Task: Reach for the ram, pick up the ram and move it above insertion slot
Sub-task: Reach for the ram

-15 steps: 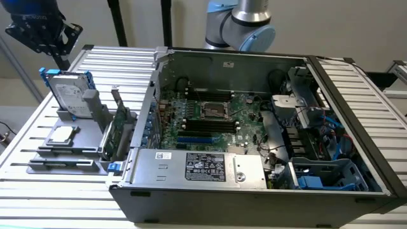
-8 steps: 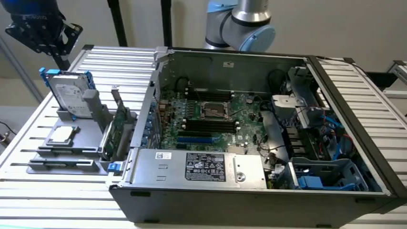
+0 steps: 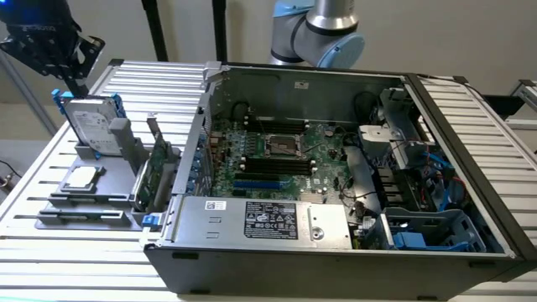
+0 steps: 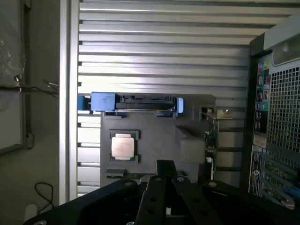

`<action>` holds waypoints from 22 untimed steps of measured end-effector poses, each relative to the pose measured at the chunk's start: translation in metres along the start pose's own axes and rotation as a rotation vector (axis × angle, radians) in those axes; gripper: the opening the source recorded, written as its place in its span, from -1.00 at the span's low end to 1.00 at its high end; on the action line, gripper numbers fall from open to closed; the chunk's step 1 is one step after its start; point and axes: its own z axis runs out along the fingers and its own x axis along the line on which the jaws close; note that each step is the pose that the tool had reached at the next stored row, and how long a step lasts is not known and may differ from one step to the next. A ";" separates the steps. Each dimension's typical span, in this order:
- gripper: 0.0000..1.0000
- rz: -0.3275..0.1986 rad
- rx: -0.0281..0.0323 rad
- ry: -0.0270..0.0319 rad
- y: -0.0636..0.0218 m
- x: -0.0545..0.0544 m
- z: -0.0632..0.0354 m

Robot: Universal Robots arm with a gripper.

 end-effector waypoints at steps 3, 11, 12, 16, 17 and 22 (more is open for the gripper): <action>-0.80 0.000 0.0000 0.0001 -0.0135 0.000 -0.0002; -0.80 0.000 0.0000 0.0000 -0.0500 0.001 0.0023; -0.80 0.000 0.0000 0.0001 -0.0547 0.001 0.0028; -0.80 0.000 0.0001 0.0002 -0.0713 0.002 0.0055; -0.80 0.000 0.0000 0.0002 -0.0735 0.002 0.0066; -0.80 0.000 0.0006 0.0000 -0.0764 0.011 0.0134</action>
